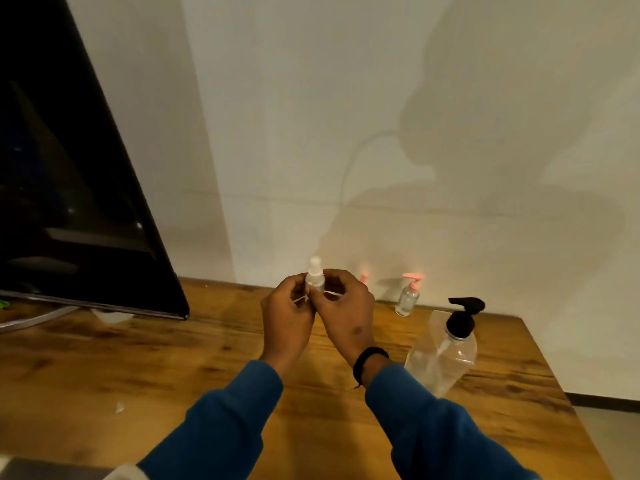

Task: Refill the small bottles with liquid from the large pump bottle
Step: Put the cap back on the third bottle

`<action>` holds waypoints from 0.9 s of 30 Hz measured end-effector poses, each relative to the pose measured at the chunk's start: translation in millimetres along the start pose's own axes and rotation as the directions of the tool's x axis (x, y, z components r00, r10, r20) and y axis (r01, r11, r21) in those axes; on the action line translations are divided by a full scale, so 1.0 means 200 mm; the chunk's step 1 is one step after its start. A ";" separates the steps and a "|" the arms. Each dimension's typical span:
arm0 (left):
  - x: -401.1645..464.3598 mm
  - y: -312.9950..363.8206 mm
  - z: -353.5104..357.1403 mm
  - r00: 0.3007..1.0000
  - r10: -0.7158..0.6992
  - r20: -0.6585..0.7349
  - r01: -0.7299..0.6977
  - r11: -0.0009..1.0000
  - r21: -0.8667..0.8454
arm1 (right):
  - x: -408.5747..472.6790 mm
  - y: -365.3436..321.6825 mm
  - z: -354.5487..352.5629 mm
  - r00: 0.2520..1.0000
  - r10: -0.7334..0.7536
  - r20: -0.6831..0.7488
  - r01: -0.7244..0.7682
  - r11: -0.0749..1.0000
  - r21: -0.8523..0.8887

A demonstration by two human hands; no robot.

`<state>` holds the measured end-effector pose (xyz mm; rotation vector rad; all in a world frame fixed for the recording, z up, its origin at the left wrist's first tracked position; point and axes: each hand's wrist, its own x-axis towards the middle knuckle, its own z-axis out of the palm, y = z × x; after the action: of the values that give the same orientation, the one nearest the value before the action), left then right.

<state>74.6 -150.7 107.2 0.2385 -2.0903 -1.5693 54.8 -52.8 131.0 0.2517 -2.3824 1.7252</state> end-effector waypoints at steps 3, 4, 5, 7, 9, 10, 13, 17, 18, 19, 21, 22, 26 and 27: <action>0.03 -0.14 0.09 0.999 -0.049 -0.020 0.049 0.999 0.003 | 0.03 0.17 0.07 0.996 0.064 -0.059 -0.066 0.997 -0.041; 0.04 -0.18 0.11 0.998 -0.066 -0.022 0.066 0.998 0.002 | 0.05 0.21 0.09 0.993 0.091 -0.081 -0.096 0.994 -0.055; 0.05 -0.22 0.15 0.996 -0.085 -0.025 0.085 0.996 0.001 | 0.06 0.26 0.11 0.987 0.124 -0.097 -0.130 0.990 -0.057; 0.07 -0.27 0.20 0.994 -0.107 -0.035 0.107 0.994 -0.009 | 0.09 0.33 0.14 0.977 0.174 -0.121 -0.180 0.983 -0.042; 0.08 -0.33 0.25 0.992 -0.109 -0.060 0.109 0.994 -0.006 | 0.11 0.40 0.17 0.973 0.184 -0.137 -0.192 0.980 -0.045; 0.09 -0.36 0.27 0.992 -0.107 -0.069 0.107 0.994 -0.003 | 0.12 0.43 0.18 0.973 0.183 -0.143 -0.191 0.981 -0.044; 0.12 -0.43 0.32 0.989 -0.124 -0.086 0.122 0.992 -0.034 | 0.16 0.47 0.21 0.972 0.172 -0.162 -0.181 0.983 -0.042; 0.15 -0.46 0.35 0.992 -0.113 -0.064 0.110 0.993 -0.050 | 0.20 0.51 0.22 0.974 0.156 -0.166 -0.165 0.985 -0.041; 0.15 -0.47 0.35 0.993 -0.106 -0.058 0.103 0.993 -0.048 | 0.20 0.51 0.22 0.974 0.158 -0.165 -0.166 0.985 -0.039; 0.16 -0.48 0.35 0.993 -0.103 -0.059 0.100 0.994 -0.043 | 0.21 0.52 0.23 0.973 0.160 -0.165 -0.168 0.985 -0.036; 0.17 -0.49 0.36 0.993 -0.097 -0.067 0.096 0.995 -0.019 | 0.21 0.52 0.23 0.972 0.166 -0.164 -0.174 0.984 -0.037; 0.17 -0.50 0.36 0.993 -0.093 -0.072 0.093 0.996 -0.006 | 0.21 0.52 0.23 0.972 0.171 -0.163 -0.179 0.983 -0.038; 0.16 -0.50 0.36 0.994 -0.080 -0.080 0.082 0.997 0.017 | 0.21 0.53 0.23 0.969 0.185 -0.165 -0.194 0.980 -0.043; 0.16 -0.50 0.37 0.994 -0.079 -0.081 0.081 0.997 0.018 | 0.21 0.54 0.23 0.968 0.188 -0.164 -0.197 0.979 -0.041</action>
<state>-5.1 -133.7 9.2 0.3908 -2.0596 -1.5580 -14.4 -64.7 29.1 -0.1267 -2.4011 1.6811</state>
